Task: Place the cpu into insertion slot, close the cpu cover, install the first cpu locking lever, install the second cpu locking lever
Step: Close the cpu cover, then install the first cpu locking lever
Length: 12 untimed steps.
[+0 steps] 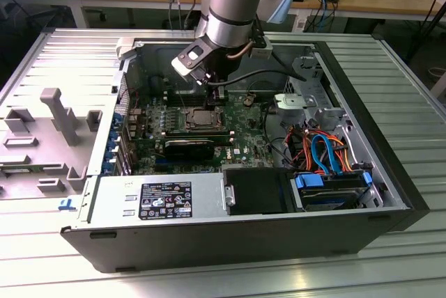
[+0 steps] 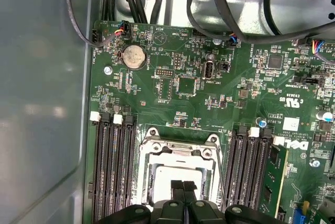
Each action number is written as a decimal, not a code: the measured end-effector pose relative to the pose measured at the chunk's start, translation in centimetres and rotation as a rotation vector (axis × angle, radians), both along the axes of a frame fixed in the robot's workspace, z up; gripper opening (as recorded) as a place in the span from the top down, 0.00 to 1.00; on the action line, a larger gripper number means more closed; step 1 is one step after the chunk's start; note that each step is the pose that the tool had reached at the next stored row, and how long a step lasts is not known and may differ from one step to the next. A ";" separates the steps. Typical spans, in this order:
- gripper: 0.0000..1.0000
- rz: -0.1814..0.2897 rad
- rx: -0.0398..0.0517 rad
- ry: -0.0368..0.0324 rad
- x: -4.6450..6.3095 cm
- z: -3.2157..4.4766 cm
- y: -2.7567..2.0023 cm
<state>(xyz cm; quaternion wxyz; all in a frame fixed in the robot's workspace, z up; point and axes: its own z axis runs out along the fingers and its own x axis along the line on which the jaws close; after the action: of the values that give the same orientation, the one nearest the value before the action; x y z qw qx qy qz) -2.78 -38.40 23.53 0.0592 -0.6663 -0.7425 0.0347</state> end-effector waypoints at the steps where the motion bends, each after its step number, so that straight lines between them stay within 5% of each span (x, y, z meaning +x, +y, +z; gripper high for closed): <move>1: 0.89 0.000 -0.0002 0.0001 0.0 0.01 0.00; 12: 0.89 0.001 0.0003 0.0001 0.0 0.01 0.00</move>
<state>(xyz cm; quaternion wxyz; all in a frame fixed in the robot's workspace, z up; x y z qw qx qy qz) -2.78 -38.40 23.55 0.0594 -0.6659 -0.7428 0.0346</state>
